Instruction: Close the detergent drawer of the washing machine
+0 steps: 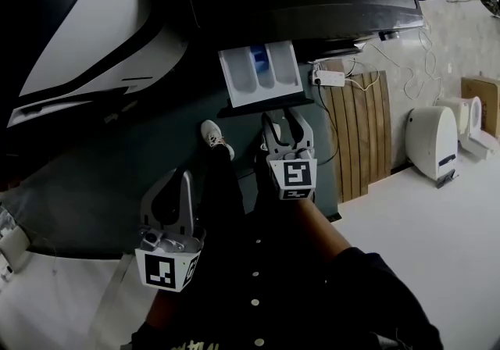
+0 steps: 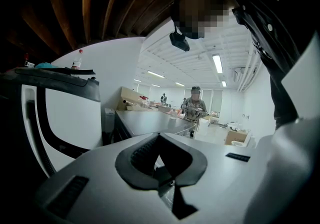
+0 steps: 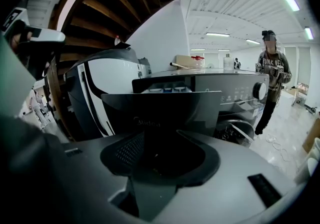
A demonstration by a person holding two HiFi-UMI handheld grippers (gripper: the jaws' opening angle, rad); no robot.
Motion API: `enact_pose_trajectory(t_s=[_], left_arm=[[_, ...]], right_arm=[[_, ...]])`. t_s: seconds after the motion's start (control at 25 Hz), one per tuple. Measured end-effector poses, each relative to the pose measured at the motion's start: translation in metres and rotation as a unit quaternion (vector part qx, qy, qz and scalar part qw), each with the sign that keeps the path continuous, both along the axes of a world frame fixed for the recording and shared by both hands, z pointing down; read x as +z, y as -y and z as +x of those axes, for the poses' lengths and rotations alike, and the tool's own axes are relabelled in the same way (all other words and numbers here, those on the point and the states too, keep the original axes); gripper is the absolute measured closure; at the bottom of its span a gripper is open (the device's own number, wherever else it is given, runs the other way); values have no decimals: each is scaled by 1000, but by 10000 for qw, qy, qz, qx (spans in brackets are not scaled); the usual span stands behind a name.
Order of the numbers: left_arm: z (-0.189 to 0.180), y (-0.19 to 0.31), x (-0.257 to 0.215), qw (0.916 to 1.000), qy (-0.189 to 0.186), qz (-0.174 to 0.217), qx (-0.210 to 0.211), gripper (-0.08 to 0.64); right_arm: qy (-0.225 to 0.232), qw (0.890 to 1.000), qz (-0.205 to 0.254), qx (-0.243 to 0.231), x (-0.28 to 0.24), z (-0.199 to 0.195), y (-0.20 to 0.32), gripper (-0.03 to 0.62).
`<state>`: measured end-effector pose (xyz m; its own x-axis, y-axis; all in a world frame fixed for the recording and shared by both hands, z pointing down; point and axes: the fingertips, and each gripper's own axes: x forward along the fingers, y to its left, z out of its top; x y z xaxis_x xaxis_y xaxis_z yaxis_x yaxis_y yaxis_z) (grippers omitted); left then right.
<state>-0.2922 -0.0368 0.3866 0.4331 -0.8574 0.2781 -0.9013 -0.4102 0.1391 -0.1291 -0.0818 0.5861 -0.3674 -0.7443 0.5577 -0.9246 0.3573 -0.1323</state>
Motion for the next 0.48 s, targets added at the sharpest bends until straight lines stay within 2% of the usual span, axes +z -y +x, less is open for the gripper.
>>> enact_pose_trajectory(t_s=[0.48], left_arm=[[-10, 1, -7, 9998, -25, 51, -174, 545]], right_arm=[[-43, 9999, 95, -55, -1, -6, 36, 387]])
